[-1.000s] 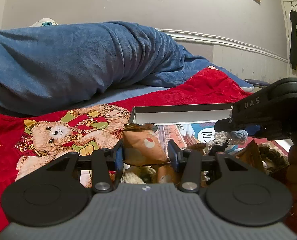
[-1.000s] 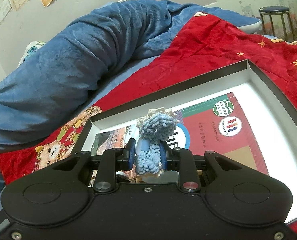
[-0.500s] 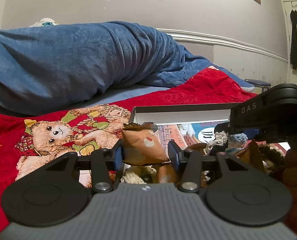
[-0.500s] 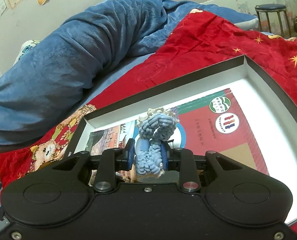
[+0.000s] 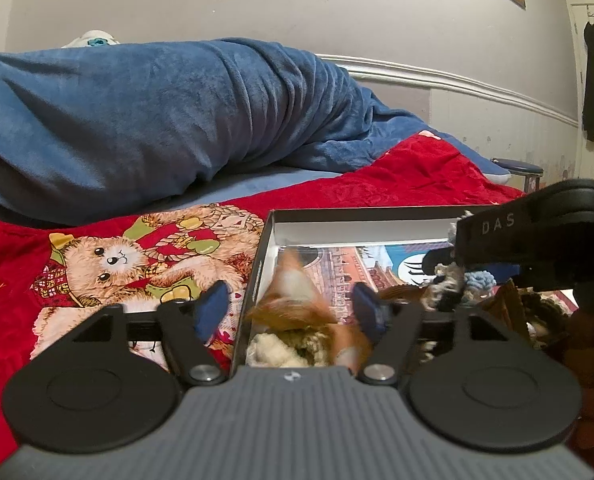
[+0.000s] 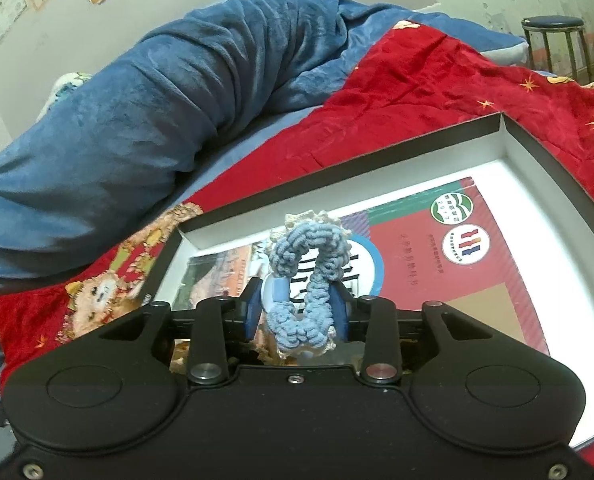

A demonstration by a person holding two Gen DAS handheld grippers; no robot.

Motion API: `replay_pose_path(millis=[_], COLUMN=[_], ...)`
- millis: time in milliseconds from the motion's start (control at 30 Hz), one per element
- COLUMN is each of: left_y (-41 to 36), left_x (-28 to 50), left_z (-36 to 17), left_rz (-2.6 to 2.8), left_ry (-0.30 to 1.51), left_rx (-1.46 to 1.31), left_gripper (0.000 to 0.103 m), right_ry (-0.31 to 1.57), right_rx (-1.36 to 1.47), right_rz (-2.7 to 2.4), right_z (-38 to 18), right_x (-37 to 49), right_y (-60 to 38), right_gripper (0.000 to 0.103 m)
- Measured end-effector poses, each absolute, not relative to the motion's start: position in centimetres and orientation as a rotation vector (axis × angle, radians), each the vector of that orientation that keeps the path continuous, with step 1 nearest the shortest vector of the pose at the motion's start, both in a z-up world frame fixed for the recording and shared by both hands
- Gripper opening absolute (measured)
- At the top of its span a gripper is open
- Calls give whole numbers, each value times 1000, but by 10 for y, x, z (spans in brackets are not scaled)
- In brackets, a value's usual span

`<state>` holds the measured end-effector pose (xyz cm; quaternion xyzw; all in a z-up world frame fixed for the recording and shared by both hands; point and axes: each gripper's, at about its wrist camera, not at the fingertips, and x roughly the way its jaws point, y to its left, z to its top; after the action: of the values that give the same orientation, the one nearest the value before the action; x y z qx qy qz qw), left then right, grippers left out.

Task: Organize objects
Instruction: 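Open the left gripper to drop the tan packet while the right drops the rope ring, then grasp a blue binder clip with the left gripper while the right grasps a teal binder clip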

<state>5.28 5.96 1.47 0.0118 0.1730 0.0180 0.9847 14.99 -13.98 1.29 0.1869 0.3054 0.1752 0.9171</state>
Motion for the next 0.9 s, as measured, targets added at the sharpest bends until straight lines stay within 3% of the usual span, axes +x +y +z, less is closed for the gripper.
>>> replay_pose_path(millis=[167, 500, 733, 900], left_y=[55, 44, 32, 13], left_x=[44, 15, -20, -29], left_z=[16, 34, 57, 45], left_rz=[26, -18, -220, -288], left_ry=[306, 192, 288, 371], left_rx=[48, 96, -22, -7], left_gripper=[90, 91, 93, 93], right_ry=[593, 522, 451, 520], right_rx=[395, 334, 297, 391], right_rz=[395, 427, 347, 304], right_z=[23, 51, 68, 56], right_x=[143, 110, 63, 49], right_y=[-144, -149, -162, -189], right_gripper=[46, 76, 80, 80])
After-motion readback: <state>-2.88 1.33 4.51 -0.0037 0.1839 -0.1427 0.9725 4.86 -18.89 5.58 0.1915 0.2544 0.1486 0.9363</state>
